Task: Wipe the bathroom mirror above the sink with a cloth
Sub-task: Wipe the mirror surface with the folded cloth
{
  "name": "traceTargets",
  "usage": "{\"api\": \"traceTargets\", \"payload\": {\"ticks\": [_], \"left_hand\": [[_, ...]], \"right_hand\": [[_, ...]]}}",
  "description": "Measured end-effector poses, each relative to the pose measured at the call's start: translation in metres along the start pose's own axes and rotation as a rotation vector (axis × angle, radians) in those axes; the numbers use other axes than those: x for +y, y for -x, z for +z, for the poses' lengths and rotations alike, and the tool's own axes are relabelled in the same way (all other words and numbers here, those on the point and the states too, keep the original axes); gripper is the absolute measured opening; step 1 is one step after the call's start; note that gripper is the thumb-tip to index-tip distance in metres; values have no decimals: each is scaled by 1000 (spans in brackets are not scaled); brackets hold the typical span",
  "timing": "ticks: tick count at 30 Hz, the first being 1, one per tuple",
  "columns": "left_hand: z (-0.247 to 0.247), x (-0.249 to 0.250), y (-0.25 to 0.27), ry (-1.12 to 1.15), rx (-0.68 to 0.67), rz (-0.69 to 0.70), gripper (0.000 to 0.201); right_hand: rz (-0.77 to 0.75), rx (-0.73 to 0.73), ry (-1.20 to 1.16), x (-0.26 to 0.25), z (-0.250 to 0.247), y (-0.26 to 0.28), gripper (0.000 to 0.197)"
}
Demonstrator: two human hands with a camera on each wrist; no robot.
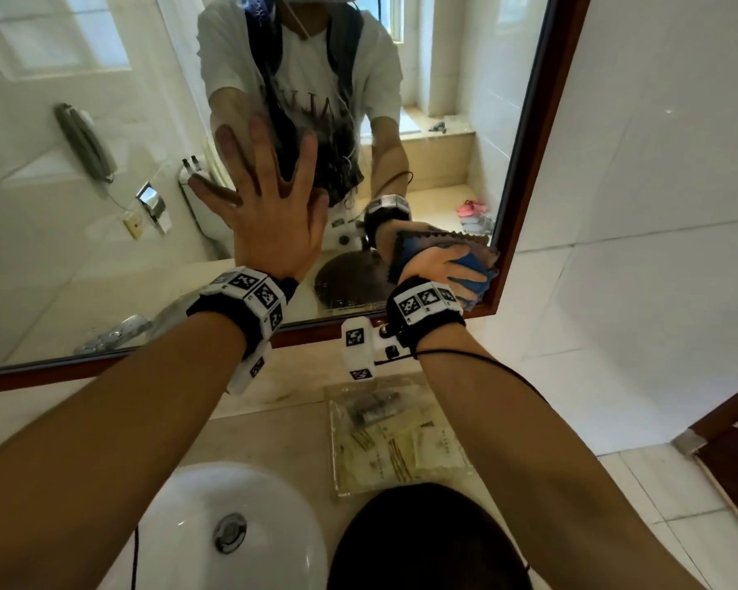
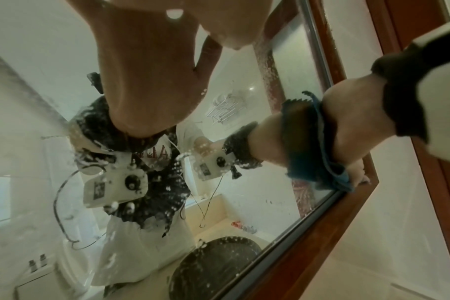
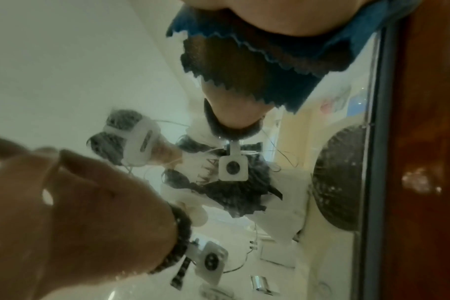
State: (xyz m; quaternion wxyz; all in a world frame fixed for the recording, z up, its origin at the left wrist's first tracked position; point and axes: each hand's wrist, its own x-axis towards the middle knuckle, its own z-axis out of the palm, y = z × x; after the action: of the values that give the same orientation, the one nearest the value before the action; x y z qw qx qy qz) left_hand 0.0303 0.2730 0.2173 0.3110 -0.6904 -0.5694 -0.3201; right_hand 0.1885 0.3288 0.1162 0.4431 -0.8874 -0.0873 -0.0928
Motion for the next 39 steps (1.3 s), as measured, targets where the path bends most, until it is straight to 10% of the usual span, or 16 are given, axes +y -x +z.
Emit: {"api": "traceTargets", "payload": {"ticks": [2, 13, 22, 29, 35, 39], "left_hand": [[-5, -3, 2, 7, -5, 9, 58], [-32, -78, 15, -49, -47, 20, 59], [-29, -113, 14, 21, -80, 40, 57], [-19, -107, 14, 27, -33, 24, 56], [-13, -107, 17, -23, -20, 41, 60], [-9, -106, 17, -15, -26, 27, 61]], "right_hand": [[77, -58, -86, -11, -7, -4, 61], [131, -383, -438, -20, -56, 59, 65], [-820, -250, -348, -5, -45, 166, 69], [-1216, -206, -264, 16, -31, 164, 67], [-1256, -119, -269, 28, -24, 120, 62], [-848, -86, -274, 38, -17, 51, 65]]}}
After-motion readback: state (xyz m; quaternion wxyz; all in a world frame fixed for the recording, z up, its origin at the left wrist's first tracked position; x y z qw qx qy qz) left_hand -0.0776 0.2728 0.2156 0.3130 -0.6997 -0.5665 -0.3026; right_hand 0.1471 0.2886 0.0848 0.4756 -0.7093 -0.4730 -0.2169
